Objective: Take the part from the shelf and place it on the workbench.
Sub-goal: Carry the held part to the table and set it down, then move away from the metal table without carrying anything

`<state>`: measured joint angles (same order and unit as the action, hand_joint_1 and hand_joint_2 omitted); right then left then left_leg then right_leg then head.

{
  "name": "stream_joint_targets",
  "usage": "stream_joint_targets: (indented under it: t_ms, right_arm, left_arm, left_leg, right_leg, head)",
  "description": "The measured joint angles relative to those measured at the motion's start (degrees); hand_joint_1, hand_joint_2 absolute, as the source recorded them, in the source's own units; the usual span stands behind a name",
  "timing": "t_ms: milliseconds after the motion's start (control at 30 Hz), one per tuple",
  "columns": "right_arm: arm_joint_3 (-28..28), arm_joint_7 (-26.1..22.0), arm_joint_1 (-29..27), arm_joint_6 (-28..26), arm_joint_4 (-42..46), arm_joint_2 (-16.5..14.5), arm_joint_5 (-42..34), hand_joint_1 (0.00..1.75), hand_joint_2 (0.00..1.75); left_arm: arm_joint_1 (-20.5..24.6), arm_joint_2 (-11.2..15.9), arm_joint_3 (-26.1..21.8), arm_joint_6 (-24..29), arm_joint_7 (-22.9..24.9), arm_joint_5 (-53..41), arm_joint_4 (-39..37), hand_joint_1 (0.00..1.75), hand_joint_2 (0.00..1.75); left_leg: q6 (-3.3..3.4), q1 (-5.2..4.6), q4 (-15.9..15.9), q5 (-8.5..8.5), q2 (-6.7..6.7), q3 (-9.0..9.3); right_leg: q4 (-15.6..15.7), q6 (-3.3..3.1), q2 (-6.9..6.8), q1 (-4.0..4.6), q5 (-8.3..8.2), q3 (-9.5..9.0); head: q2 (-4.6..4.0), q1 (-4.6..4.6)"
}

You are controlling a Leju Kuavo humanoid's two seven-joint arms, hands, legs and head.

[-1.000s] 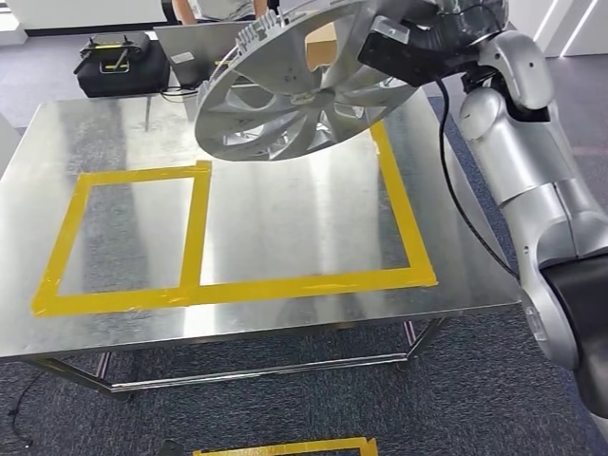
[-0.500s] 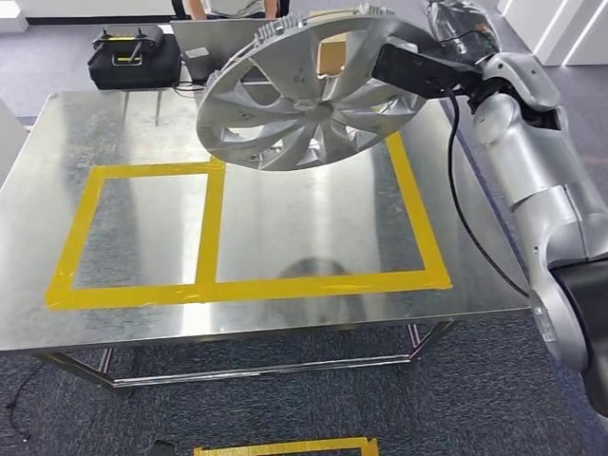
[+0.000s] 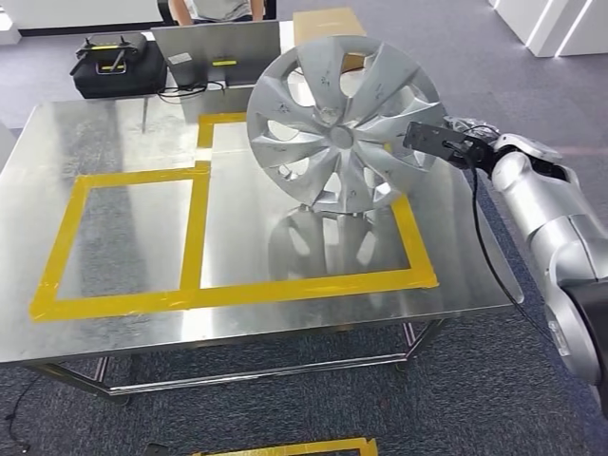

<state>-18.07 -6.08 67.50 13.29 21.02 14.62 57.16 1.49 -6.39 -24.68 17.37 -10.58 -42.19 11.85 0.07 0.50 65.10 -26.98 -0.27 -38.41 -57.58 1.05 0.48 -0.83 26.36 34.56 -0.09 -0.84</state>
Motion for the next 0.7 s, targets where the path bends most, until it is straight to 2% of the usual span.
stream_joint_targets:
  t_ms: [33, 67, 133, 200, 267, 333, 367, 400, 433, 500, 533, 567, 600, 700]
  right_arm:
    - [-0.1, 0.9, 0.0, 2.2, -0.5, 0.4, 0.6, 0.00, 0.00]
    - [-0.4, 1.8, 0.0, 5.2, -1.1, 1.0, 1.5, 0.00, 0.00]
    - [-1.3, 2.4, -0.7, 10.9, -2.0, 2.3, 2.8, 0.00, 0.00]
    - [-2.1, 1.8, -1.7, 13.2, -2.5, 3.5, 3.2, 0.00, 0.00]
    - [-2.7, 1.5, -2.2, 13.6, -3.0, 4.5, 3.2, 0.00, 0.00]
    - [-3.1, 1.6, -2.6, 13.5, -3.5, 4.9, 3.1, 0.00, 0.00]
    - [-3.3, 1.8, -3.0, 13.4, -3.8, 4.9, 3.1, 0.00, 0.00]
    - [-3.5, 2.0, -3.4, 13.3, -3.9, 4.9, 3.0, 0.00, 0.00]
    - [-3.6, 2.2, -3.7, 13.2, -4.1, 4.9, 3.0, 0.00, 0.00]
    - [-3.9, 2.2, -3.8, 12.5, -4.2, 4.9, 2.9, 0.00, 0.00]
    - [-4.0, 2.0, -3.7, 11.9, -4.1, 4.9, 2.9, 0.00, 0.00]
    - [-4.1, 1.8, -3.7, 11.2, -4.1, 4.9, 2.8, 0.00, 0.00]
    - [-4.1, 1.6, -3.8, 10.5, -4.1, 4.9, 2.7, 0.00, 0.00]
    - [-4.4, 1.2, -4.2, 9.3, -4.1, 4.8, 2.6, 0.00, 0.00]
  left_arm:
    - [0.1, 0.0, -0.2, 0.0, -0.1, -0.1, 0.0, 0.00, 0.00]
    - [0.1, 0.1, -0.4, 0.0, -0.1, -0.2, 0.0, 0.00, 0.00]
    - [0.1, 0.1, -0.6, 0.1, -0.2, -0.4, 0.0, 0.00, 0.00]
    - [0.1, 0.1, -0.7, 0.1, -0.3, -0.8, 0.0, 0.00, 0.00]
    - [0.1, 0.2, -0.8, 0.3, -0.3, -1.1, 0.0, 0.00, 0.00]
    - [0.2, 0.3, -0.9, 0.5, -0.3, -1.2, 0.0, 0.00, 0.00]
    - [0.2, 0.3, -1.0, 0.5, -0.3, -1.2, 0.0, 0.00, 0.00]
    - [0.2, 0.3, -1.0, 0.5, -0.3, -1.2, 0.0, 0.00, 0.00]
    - [0.2, 0.3, -1.0, 0.5, -0.3, -1.2, 0.0, 0.00, 0.00]
    - [0.3, 0.3, -1.1, 0.6, -0.3, -1.2, 0.0, 0.00, 0.00]
    - [0.3, 0.3, -1.1, 0.6, -0.3, -1.2, 0.0, 0.00, 0.00]
    - [0.3, 0.3, -1.1, 0.7, -0.3, -1.3, 0.0, 0.00, 0.00]
    - [0.3, 0.3, -1.2, 0.7, -0.3, -1.3, 0.0, 0.00, 0.00]
    - [0.3, 0.3, -1.6, 0.8, -0.3, -1.3, 0.0, 0.00, 0.00]
  left_leg:
    - [0.21, -0.05, -3.1, 0.99, 0.00, 1.42]
    - [0.38, -0.11, -4.9, 1.29, -0.03, 2.25]
    - [0.81, -0.19, -5.8, 1.02, -0.16, 2.55]
    - [1.48, -0.04, -6.1, 1.24, -0.30, 2.66]
    - [2.07, 0.09, -6.4, 1.45, -0.30, 2.75]
    - [2.31, 0.00, -6.4, 1.43, -0.21, 2.74]
    - [2.34, -0.04, -6.3, 1.41, -0.16, 2.75]
    - [2.35, -0.05, -6.3, 1.40, -0.14, 2.76]
    - [2.33, -0.06, -6.3, 1.39, -0.14, 2.77]
    - [2.22, -0.11, -6.2, 1.33, -0.16, 2.78]
    - [2.05, -0.22, -6.1, 1.29, -0.20, 2.71]
    - [1.82, -0.33, -6.1, 1.30, -0.23, 2.65]
    - [1.53, -0.41, -6.1, 1.36, -0.27, 2.59]
    - [0.60, -0.37, -5.8, 1.10, -0.29, 2.40]
  right_leg:
    - [-0.1, 0.23, 0.07, 0.09, 0.14, 0.05]
    - [-0.2, 0.52, 0.09, 0.18, 0.20, 0.08]
    - [0.0, 1.15, -0.06, 0.24, 0.22, 0.03]
    - [-0.5, 1.78, -0.25, 0.10, 0.85, 0.46]
    - [-4.7, 2.19, -0.30, 0.00, 3.44, 2.66]
    - [-12.3, 2.37, -0.30, 0.02, 6.71, 6.24]
    - [-15.1, 2.42, -0.31, 0.03, 7.45, 7.66]
    - [-16.0, 2.42, -0.31, 0.02, 7.15, 8.20]
    - [-14.5, 2.36, -0.32, 0.01, 5.84, 7.59]
    - [-7.0, 2.17, -0.36, 0.01, 2.18, 3.93]
    - [-3.5, 2.00, -0.35, 0.07, 1.01, 2.00]
    - [-1.2, 1.83, -0.36, 0.15, 0.50, 0.72]
    - [-0.3, 1.61, -0.34, 0.26, 0.53, 0.12]
    - [-0.1, 0.71, -0.37, 0.18, 0.19, -0.07]
  head:
    - [0.00, -0.04]
    - [0.00, -0.07]
    - [0.00, -0.08]
    - [0.00, -0.09]
    - [0.00, -0.30]
    - [0.00, -0.43]
    - [0.00, -0.43]
    - [0.00, -0.45]
    - [0.00, -0.46]
    - [0.00, -0.47]
    - [0.00, -0.45]
    - [0.00, -0.43]
    - [0.00, -0.42]
    - [0.00, -0.37]
